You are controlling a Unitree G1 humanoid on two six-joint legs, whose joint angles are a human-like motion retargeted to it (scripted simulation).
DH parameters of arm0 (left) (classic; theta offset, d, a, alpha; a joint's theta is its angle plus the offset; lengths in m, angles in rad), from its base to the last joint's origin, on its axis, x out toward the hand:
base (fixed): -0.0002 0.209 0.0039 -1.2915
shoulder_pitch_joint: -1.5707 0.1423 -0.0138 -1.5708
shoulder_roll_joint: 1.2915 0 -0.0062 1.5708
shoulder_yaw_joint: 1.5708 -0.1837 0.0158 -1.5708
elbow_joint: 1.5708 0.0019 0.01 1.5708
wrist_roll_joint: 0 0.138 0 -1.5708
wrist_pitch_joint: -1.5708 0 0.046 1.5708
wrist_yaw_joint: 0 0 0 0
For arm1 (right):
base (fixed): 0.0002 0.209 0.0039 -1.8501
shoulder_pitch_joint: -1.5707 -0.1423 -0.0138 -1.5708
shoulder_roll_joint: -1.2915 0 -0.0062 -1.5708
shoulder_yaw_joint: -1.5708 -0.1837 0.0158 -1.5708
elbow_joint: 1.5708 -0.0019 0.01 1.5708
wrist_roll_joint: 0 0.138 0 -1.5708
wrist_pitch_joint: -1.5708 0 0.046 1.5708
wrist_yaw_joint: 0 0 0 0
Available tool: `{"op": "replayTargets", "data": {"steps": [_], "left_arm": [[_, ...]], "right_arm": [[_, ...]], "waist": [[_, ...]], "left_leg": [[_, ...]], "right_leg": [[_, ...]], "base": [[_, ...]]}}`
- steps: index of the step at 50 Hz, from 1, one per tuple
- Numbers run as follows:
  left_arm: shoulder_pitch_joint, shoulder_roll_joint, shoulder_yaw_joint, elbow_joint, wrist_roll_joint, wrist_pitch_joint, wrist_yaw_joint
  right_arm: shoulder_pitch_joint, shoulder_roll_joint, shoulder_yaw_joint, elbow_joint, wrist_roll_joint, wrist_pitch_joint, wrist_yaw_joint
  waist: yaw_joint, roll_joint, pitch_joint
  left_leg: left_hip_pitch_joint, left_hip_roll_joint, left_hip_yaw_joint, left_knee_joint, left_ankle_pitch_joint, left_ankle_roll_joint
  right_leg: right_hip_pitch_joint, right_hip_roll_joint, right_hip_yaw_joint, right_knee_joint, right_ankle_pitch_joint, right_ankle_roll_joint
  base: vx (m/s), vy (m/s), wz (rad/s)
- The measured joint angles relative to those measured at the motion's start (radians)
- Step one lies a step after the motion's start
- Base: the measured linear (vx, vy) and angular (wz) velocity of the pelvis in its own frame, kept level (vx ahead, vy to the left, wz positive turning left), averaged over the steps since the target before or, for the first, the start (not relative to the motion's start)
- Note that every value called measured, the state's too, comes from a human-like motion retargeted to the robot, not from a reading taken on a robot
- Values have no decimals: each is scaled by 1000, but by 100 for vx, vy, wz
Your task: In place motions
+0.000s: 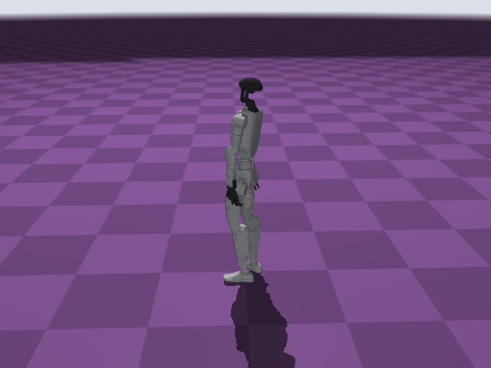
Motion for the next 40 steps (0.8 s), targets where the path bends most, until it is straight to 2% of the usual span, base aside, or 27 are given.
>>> {"op": "replayTargets", "data": {"steps": [40], "left_arm": [[4, -1, 8, 0, -11, -2, 4]], "right_arm": [[0, -1, 1, 4, -11, 1, 2]], "waist": [[-3, 6, -10]], "left_leg": [[2, 2, 11, 0, -3, -2]], "right_leg": [[-3, 2, 9, 2, -1, 0]], "base": [[0, 0, 0]]}}
